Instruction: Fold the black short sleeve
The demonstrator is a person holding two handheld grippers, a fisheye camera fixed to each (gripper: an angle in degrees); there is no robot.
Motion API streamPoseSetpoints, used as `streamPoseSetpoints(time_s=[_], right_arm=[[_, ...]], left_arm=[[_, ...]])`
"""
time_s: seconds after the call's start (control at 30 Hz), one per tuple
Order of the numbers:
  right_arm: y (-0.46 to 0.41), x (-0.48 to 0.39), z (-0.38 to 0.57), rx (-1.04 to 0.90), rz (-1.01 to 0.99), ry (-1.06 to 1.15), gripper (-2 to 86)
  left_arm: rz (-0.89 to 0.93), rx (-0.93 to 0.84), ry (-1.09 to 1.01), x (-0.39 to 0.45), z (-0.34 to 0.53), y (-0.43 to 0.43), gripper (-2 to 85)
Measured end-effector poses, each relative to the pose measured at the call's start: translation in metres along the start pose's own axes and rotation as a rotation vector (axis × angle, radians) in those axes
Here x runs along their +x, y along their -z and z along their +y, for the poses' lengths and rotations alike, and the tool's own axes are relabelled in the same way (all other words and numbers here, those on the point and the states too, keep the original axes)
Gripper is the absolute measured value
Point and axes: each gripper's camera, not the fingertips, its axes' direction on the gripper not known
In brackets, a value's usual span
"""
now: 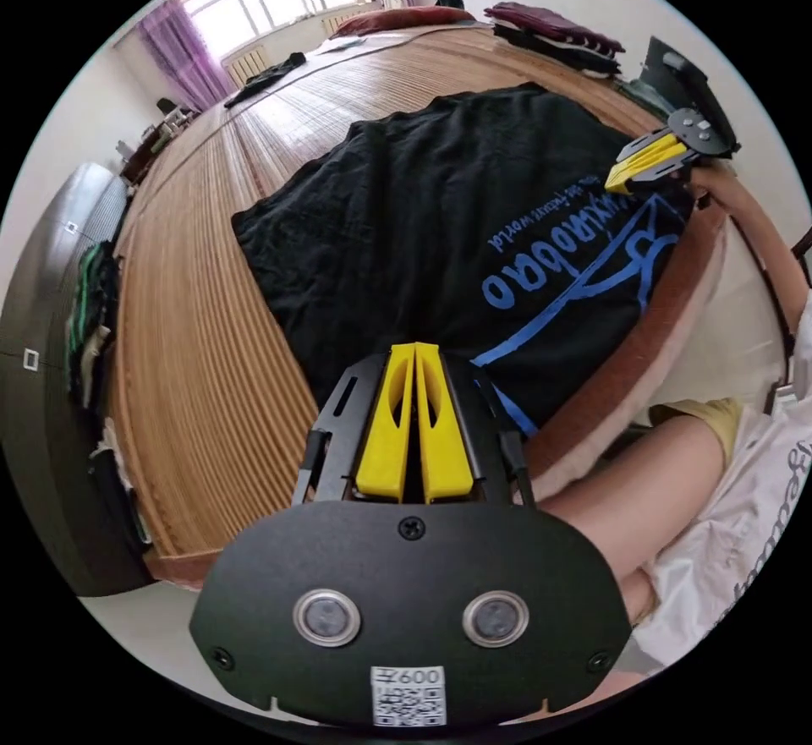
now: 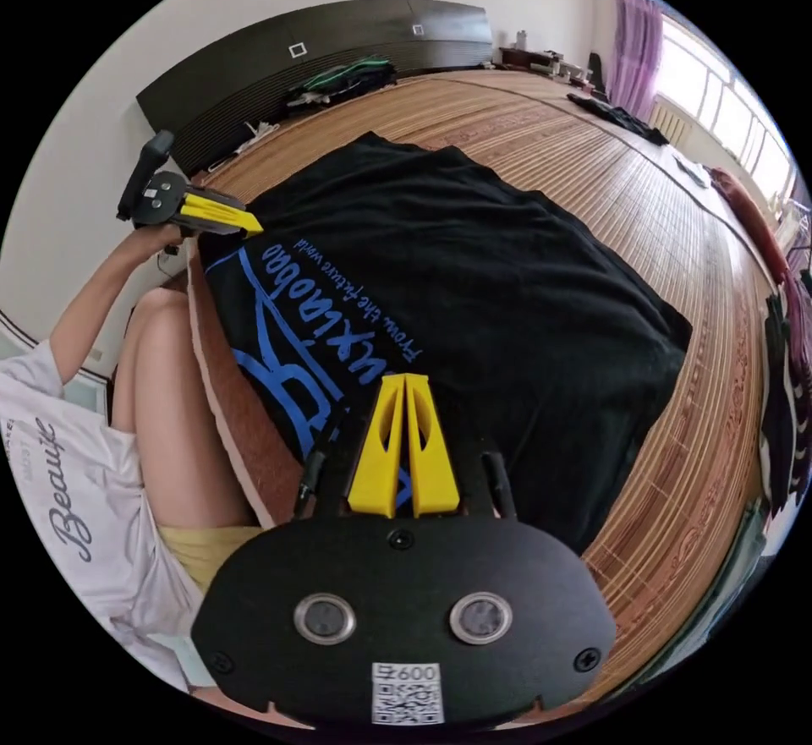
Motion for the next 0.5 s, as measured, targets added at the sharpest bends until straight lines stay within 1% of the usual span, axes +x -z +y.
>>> streamPoseSetpoints(time_s=[0.07, 0.1, 0.17, 0.2, 0.23, 0.27, 0.3, 0.33, 0.37, 0.43, 0.47, 0.5], right_arm=[[0.009, 0.014, -0.001, 0.048, -0.002, -0.087, -0.8], [0.014, 0.019, 0.0, 0.054, -0.008, -0.12, -0.8], [0.04, 0.038, 0.015, 0.074, -0.075, -0.311, -0.8], [0.048, 0.038, 0.02, 0.083, -0.097, -0.329, -0.8], [0.067, 0.03, 0.03, 0.154, -0.137, -0.321, -0.9], [0.086, 0.018, 0.039, 0.248, -0.162, -0.32, -0.9], [0.093, 0.011, 0.041, 0.291, -0.175, -0.309, -0.9], [0.102, -0.005, 0.039, 0.326, -0.219, -0.259, -0.9], [0.103, -0.02, 0.028, 0.301, -0.276, -0.218, -0.9], [0.101, -0.035, 0.009, 0.237, -0.377, -0.165, -0.9], [0.1, -0.041, -0.002, 0.212, -0.412, -0.136, -0.9], [0.1, -0.043, -0.006, 0.195, -0.404, -0.131, -0.9]], left_arm=[[-0.038, 0.017, 0.013, -0.022, -0.001, 0.003, 0.5], [-0.016, 0.051, 0.047, -0.04, 0.005, 0.008, 0.6], [0.043, 0.124, 0.109, -0.064, 0.026, 0.022, 0.6], [0.123, 0.164, 0.146, -0.08, 0.041, 0.034, 0.6], [0.184, 0.175, 0.171, -0.089, 0.047, 0.042, 0.6], [0.297, 0.214, 0.243, -0.106, 0.057, 0.061, 0.6], [0.387, 0.31, 0.276, -0.113, 0.067, 0.086, 0.6], [0.421, 0.372, 0.261, -0.113, 0.07, 0.098, 0.6], [0.472, 0.464, 0.209, -0.108, 0.073, 0.117, 0.6], [0.549, 0.414, 0.135, -0.1, 0.06, 0.124, 0.6], [0.606, 0.333, 0.083, -0.095, 0.049, 0.118, 0.6], [0.664, 0.273, 0.038, -0.092, 0.044, 0.11, 0.6]])
